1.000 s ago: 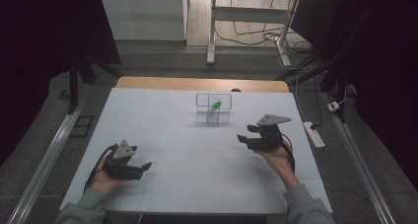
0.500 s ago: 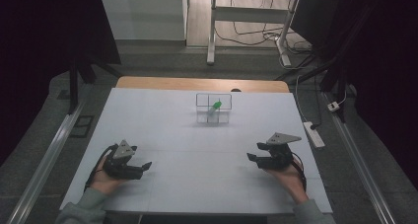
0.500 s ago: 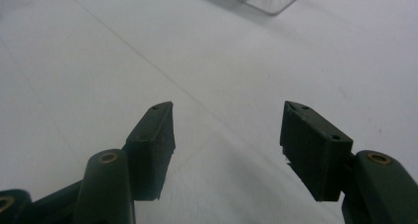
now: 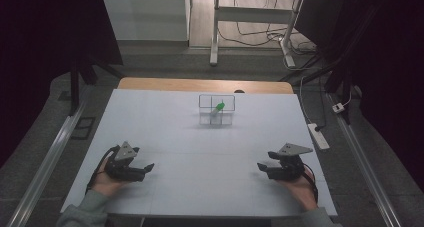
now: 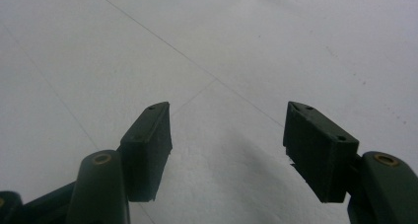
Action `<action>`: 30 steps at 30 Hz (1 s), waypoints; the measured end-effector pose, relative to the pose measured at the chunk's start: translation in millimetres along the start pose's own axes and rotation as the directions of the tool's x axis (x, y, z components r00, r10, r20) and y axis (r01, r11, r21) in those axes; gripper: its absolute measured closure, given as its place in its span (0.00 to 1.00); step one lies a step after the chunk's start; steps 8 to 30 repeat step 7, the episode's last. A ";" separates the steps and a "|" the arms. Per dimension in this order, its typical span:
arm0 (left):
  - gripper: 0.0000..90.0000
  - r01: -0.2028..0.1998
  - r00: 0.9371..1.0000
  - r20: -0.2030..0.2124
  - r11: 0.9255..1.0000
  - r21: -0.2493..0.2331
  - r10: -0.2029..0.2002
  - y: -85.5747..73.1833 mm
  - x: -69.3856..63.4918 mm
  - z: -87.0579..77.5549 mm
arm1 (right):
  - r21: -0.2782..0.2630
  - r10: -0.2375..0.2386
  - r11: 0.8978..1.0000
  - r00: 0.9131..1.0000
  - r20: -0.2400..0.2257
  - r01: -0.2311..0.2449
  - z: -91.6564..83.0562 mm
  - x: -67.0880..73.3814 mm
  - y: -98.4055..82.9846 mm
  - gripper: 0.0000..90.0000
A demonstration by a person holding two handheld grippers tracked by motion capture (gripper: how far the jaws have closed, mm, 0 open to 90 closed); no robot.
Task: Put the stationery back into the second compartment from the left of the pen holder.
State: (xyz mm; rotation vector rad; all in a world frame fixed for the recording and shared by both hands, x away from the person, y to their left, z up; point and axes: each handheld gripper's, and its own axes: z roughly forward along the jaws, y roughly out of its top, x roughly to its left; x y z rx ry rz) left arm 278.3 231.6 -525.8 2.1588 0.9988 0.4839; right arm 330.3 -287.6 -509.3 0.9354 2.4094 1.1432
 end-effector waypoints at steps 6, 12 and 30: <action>0.20 0.001 1.000 0.001 1.000 0.000 -0.001 0.0 0.4 0.2 | -0.010 0.006 1.000 1.000 -0.004 -0.006 -1.7 -1.1 0.7 0.38; 0.20 0.001 1.000 0.002 1.000 0.000 -0.001 0.0 0.3 0.2 | -0.011 0.002 1.000 1.000 -0.002 -0.002 -2.1 -1.0 0.7 0.38; 0.20 0.001 1.000 0.002 1.000 0.000 -0.001 0.0 0.3 0.2 | -0.011 0.002 1.000 1.000 -0.002 -0.002 -2.1 -1.0 0.7 0.38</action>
